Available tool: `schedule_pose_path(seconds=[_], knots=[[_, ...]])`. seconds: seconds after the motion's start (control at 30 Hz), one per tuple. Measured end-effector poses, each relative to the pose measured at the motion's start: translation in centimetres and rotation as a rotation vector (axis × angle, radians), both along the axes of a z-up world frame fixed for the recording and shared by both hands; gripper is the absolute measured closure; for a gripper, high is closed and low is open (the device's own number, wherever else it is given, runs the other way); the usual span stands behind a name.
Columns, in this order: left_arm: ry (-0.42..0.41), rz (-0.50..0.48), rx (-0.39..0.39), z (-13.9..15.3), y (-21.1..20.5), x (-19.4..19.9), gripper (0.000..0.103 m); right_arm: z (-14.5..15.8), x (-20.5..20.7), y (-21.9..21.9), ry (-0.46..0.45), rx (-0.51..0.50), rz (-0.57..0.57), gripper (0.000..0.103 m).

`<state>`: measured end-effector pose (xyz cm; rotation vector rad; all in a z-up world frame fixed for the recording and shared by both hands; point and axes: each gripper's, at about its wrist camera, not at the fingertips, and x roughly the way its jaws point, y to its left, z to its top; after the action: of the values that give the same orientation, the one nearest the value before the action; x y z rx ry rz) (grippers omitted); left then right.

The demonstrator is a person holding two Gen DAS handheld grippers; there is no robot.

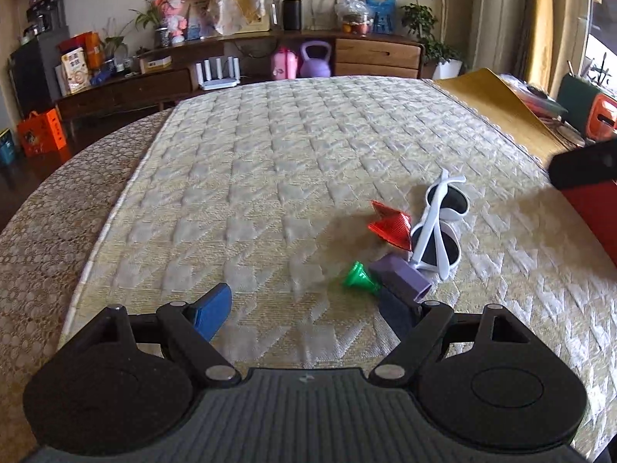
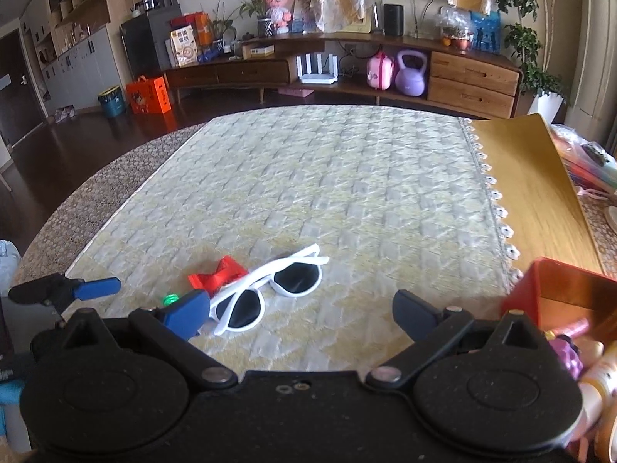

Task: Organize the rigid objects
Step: 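Move both tools over the remaining items on the bed, then grasp the white sunglasses with the right gripper while the left gripper grasps the green pawn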

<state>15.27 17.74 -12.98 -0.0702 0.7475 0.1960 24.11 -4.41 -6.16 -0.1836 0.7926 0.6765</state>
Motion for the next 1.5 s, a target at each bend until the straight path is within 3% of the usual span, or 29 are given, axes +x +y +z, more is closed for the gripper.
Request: schedule_pose_path(seconds=[0.37, 0.5, 0.87, 1.07, 1.3, 1.5], knots=[[-0.043, -0.093, 0.041, -0.8, -1.2, 0.6, 0.023, -1.9, 2.1, 4.5, 0.009, -0.062, -0.018, 0.007], [-0.057, -0.123, 0.051, -1.0, -1.7, 0.9, 0.030, -2.6, 2.7, 5.9, 0.025, -0.088, -0.026, 0.020], [-0.084, -0.155, 0.043, -1.0, -2.4, 0.5, 0.053, -4.3, 4.6, 8.1, 0.114, -0.109, -0.100, 0.037], [-0.093, -0.181, 0.053, -1.0, -2.9, 0.3, 0.065, -4.9, 4.8, 8.8, 0.153, -0.111, -0.089, 0.053], [-0.099, -0.200, 0.078, -1.0, -3.4, 0.0, 0.072, -5.0, 4.8, 8.1, 0.141, -0.113, -0.086, 0.064], [-0.094, -0.198, 0.078, -0.9, -3.5, 0.1, 0.078, -4.9, 5.2, 6.0, 0.154, -0.079, -0.071, 0.083]])
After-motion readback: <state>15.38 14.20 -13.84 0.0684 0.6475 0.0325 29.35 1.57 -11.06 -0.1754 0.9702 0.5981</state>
